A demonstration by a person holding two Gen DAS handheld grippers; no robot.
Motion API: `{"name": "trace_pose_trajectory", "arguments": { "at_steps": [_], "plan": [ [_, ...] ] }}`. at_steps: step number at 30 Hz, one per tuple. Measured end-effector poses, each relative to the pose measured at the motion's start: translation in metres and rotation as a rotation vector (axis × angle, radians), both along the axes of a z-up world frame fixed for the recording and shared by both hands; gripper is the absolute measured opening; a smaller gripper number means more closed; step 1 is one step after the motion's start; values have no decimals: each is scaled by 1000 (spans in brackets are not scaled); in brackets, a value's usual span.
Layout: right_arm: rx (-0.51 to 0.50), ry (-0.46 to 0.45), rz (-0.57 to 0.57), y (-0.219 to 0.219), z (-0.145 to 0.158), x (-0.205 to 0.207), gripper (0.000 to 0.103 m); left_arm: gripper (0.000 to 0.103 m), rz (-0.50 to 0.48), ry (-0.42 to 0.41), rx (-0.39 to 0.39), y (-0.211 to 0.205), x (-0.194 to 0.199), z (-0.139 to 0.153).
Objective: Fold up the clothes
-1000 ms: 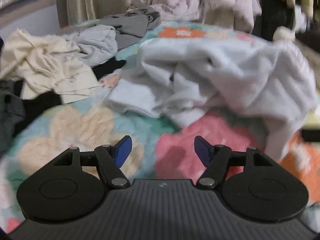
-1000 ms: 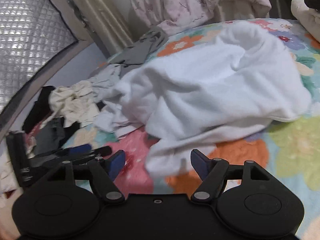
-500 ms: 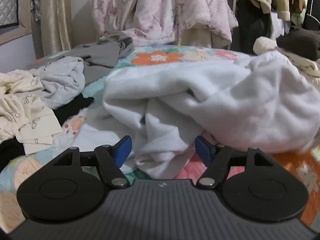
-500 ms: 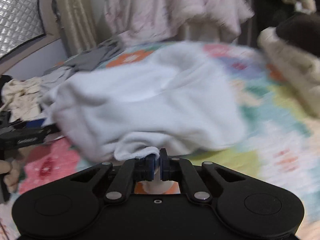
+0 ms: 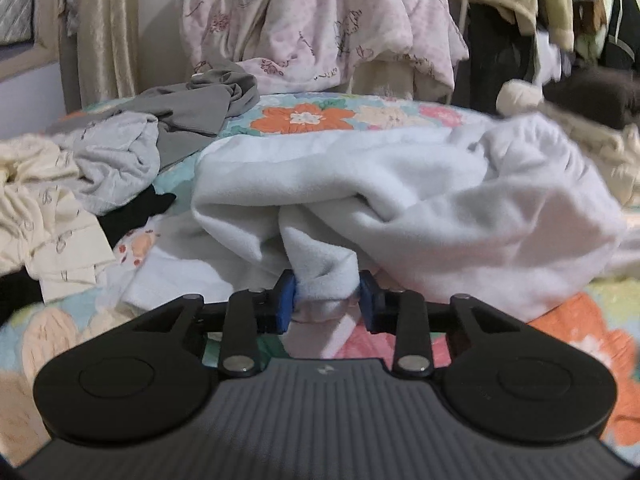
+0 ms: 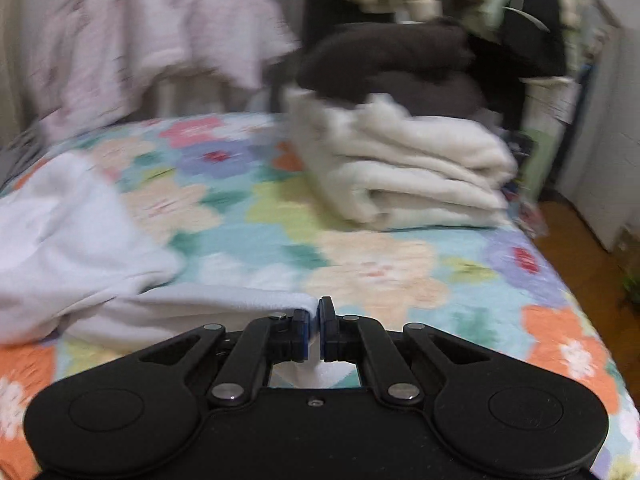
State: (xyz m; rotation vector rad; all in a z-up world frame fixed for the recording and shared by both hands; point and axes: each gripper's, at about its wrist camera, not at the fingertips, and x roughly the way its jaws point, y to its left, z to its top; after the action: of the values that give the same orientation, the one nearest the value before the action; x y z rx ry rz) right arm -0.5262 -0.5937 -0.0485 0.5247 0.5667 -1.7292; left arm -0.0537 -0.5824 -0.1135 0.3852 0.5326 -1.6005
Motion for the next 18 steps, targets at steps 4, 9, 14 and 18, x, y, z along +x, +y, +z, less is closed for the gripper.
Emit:
{"name": "trace_pose_trajectory", "arguments": {
  "at_steps": [4,9,14,18],
  "plan": [
    [21,-15,-115,5,-7,-41,4,26,6,32,9,6,1,5],
    [84,-61,-150,9,-25,-52,6,23,-10,21,-9,11,-9,9],
    [61,-159,-172,14,-13,-46,35,23,3,45,-8,15,-14,14],
    [11,-267,-38,19,6,-13,53,23,8,64,3,15,-16,16]
  ]
}}
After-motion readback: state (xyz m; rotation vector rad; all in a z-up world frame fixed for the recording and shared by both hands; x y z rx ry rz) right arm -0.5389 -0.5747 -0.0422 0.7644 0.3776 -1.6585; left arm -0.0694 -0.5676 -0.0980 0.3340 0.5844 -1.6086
